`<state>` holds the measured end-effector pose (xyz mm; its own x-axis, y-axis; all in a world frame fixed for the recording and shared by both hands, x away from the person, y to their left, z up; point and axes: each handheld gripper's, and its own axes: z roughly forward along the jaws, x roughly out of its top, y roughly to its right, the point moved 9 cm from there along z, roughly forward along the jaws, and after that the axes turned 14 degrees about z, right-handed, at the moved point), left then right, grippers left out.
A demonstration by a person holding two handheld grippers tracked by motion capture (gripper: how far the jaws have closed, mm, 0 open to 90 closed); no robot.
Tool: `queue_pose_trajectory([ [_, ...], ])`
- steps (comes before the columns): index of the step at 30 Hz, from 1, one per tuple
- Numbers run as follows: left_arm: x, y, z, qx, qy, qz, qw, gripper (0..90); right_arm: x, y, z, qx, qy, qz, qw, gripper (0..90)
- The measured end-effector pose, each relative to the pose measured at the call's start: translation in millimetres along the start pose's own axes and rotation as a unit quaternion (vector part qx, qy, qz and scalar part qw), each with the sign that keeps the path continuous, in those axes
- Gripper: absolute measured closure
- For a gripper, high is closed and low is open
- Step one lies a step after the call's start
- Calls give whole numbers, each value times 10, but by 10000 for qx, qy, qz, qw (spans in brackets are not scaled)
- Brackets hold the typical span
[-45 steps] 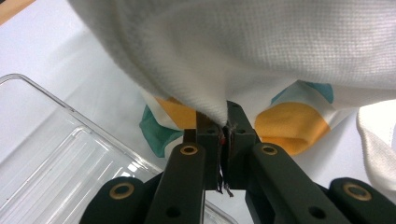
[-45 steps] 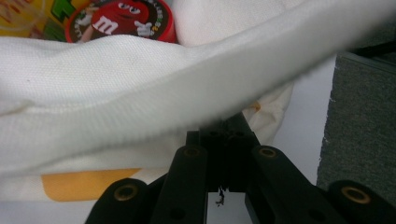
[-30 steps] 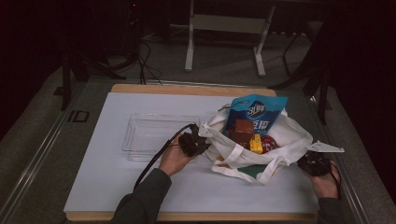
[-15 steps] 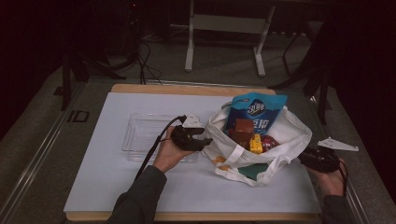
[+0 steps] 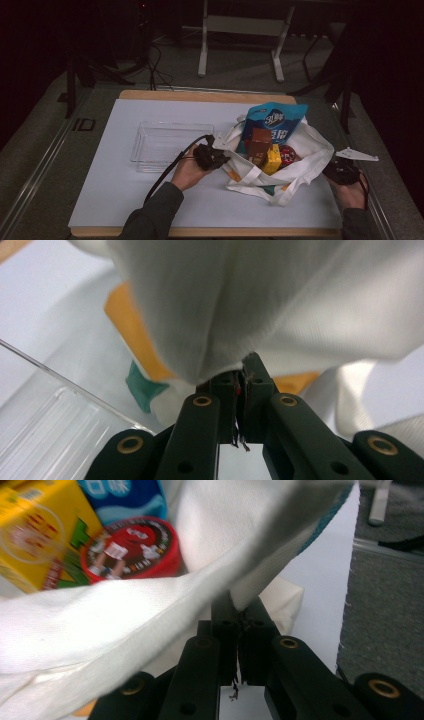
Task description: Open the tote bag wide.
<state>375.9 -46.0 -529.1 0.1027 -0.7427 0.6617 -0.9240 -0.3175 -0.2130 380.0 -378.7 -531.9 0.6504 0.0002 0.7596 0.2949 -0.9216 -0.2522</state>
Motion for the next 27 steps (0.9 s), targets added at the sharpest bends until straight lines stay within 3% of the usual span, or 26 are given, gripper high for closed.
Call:
queue_pose_trajectory([
  [1,0,0,0,0,0,0,10000,874,0,0,0,0,0,0,10000,871],
  [3,-28,21,74,83,-222,92,9997,874,-63,32,77,-282,-206,-194,9992,873],
  [5,-47,22,129,142,-358,126,9992,874,-88,44,110,-365,-289,-248,9986,874],
  [6,-54,11,153,174,-403,61,9990,874,-139,67,170,-500,-421,-271,9975,874],
  [10,-51,-15,126,157,-343,-79,9993,872,-171,89,205,-536,-462,-164,9974,873],
  [13,-36,-32,65,84,-115,-180,9997,847,-149,76,161,-491,-407,-101,9979,853],
  [15,-22,-50,-38,-44,187,-310,9993,759,-124,58,57,-501,-340,-100,9981,780],
  [18,-19,-55,-115,-42,323,-336,9989,693,-93,42,-86,-422,-193,-38,9989,731],
  [27,70,-14,-555,-28,1036,-328,9941,672,-44,-54,-464,-239,160,52,9996,650],
])
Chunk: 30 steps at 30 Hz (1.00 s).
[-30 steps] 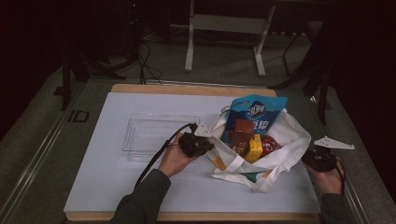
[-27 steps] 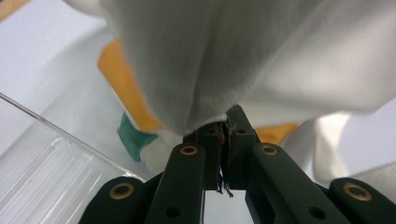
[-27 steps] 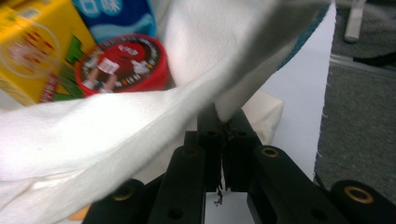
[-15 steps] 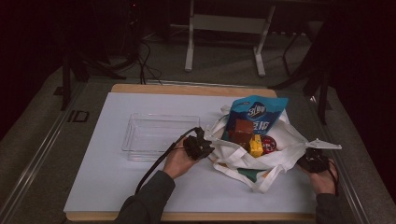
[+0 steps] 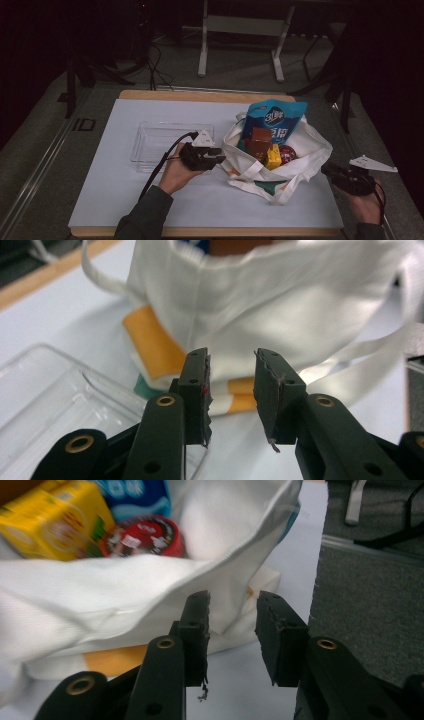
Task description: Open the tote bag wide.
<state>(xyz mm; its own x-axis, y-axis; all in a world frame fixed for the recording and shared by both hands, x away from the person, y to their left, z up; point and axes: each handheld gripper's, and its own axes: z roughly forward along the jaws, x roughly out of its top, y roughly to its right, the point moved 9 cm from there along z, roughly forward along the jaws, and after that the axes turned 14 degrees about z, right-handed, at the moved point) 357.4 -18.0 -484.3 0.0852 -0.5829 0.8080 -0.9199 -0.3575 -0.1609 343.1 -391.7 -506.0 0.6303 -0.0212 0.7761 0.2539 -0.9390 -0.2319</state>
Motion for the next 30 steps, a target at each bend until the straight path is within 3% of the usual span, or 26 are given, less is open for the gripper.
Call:
queue_pose_trajectory([
  [4,135,58,-112,-9,240,113,9996,673,50,-105,-182,162,230,26,9996,625],
  [13,538,168,-104,16,559,592,9967,612,137,-171,-184,129,322,208,9992,512],
  [16,629,181,-13,6,514,747,9959,586,161,-148,-119,97,286,344,9990,480],
  [19,683,202,102,-142,461,825,9954,539,167,-147,-56,124,253,434,9987,483],
  [24,686,255,296,-346,231,995,9942,497,160,-149,28,158,156,495,9985,552],
  [25,663,273,334,-372,128,1052,9937,571,167,-155,51,163,158,496,9985,607],
  [26,632,297,366,-450,11,1062,9933,571,167,-155,51,163,158,496,9985,607],
  [28,573,360,418,-572,-157,1109,9921,713,172,-160,66,178,146,520,9984,671],
  [30,477,422,473,-545,-429,1245,9898,806,159,-166,76,154,102,474,9987,736],
])
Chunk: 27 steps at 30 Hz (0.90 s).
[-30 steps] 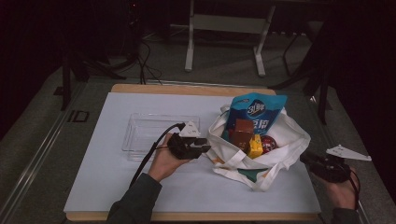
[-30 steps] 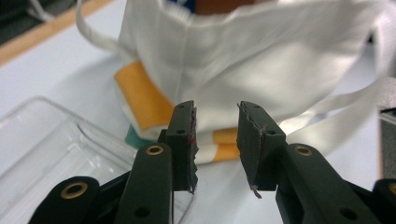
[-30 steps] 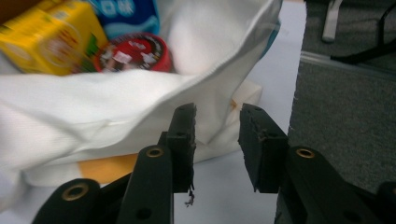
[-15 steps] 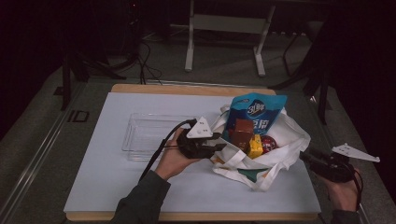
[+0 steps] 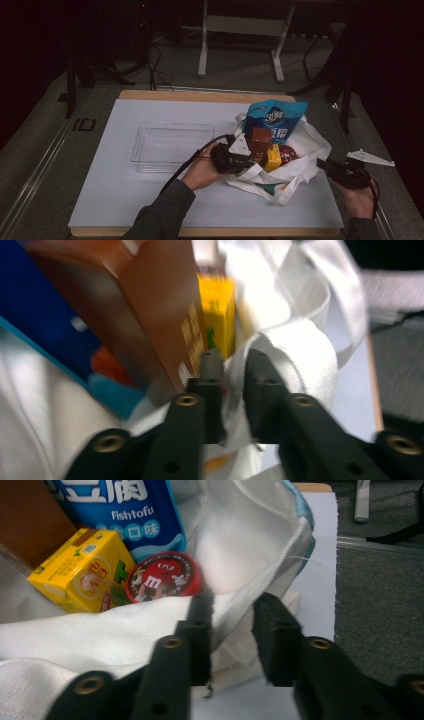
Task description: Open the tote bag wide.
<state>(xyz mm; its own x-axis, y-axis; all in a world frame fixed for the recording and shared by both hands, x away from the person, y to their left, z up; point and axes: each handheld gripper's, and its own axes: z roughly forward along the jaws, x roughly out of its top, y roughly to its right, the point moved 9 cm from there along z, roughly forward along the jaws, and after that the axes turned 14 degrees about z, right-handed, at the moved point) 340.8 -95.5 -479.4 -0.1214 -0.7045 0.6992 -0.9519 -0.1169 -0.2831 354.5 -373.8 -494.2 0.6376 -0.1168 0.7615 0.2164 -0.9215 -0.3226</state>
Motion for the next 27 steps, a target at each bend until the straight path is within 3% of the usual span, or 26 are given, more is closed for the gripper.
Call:
queue_pose_trajectory([
  [2,-58,49,58,-20,-123,3,9999,862,-35,-5,15,-77,-31,-68,9999,802],
  [6,-233,125,189,-87,-434,-76,9990,875,-88,7,74,-177,-145,-154,9996,847],
  [9,-367,167,293,32,-780,3,9970,880,-150,114,207,-387,-280,-90,9988,862],
  [12,-499,163,377,217,-1080,16,9939,884,-189,200,285,-437,-334,51,9985,865],
  [16,-566,113,369,210,-957,-334,9946,885,-293,316,385,-466,-499,288,9972,873],
  [24,-632,102,452,357,-1080,-468,9924,885,-366,313,398,-713,-677,157,9950,877],
  [27,-675,89,499,357,-1047,-740,9911,885,-380,310,458,-802,-716,118,9941,876],
])
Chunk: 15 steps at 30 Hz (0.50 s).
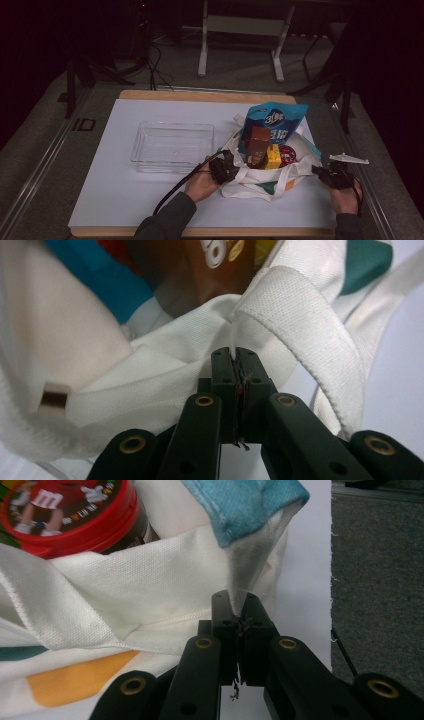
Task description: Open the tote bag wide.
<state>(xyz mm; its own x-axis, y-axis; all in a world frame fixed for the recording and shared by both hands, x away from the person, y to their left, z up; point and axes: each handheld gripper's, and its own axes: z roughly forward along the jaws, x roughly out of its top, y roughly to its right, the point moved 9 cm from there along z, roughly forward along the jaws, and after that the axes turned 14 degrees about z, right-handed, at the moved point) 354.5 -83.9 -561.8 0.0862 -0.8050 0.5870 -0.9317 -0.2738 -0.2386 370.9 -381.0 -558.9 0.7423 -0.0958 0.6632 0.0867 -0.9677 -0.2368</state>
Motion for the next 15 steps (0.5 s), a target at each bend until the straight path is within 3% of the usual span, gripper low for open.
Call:
queue_pose_trajectory([
  [3,-27,-7,47,-26,38,-145,9999,882,-32,-11,51,-92,-84,-38,9999,867],
  [6,-20,-5,16,-54,131,-155,9998,869,-22,-12,41,-136,-71,-92,9998,835],
  [7,-18,-5,-10,-121,200,-169,9996,852,-13,-11,30,-160,-32,-135,9998,810],
  [8,-7,1,-51,-191,339,-183,9991,772,6,-13,-19,-138,70,-166,9997,754],
  [10,7,12,-119,-229,477,-127,9985,749,11,-15,-35,-124,96,-154,9998,727],
  [12,26,20,-201,-230,598,-100,9979,693,54,-36,-161,3,281,-216,9994,596],
  [14,32,18,-232,-220,637,-98,9977,689,54,-36,-161,3,281,-216,9994,596],
  [15,60,5,-349,-216,807,-163,9964,689,66,-35,-192,-4,312,-256,9992,578],
])
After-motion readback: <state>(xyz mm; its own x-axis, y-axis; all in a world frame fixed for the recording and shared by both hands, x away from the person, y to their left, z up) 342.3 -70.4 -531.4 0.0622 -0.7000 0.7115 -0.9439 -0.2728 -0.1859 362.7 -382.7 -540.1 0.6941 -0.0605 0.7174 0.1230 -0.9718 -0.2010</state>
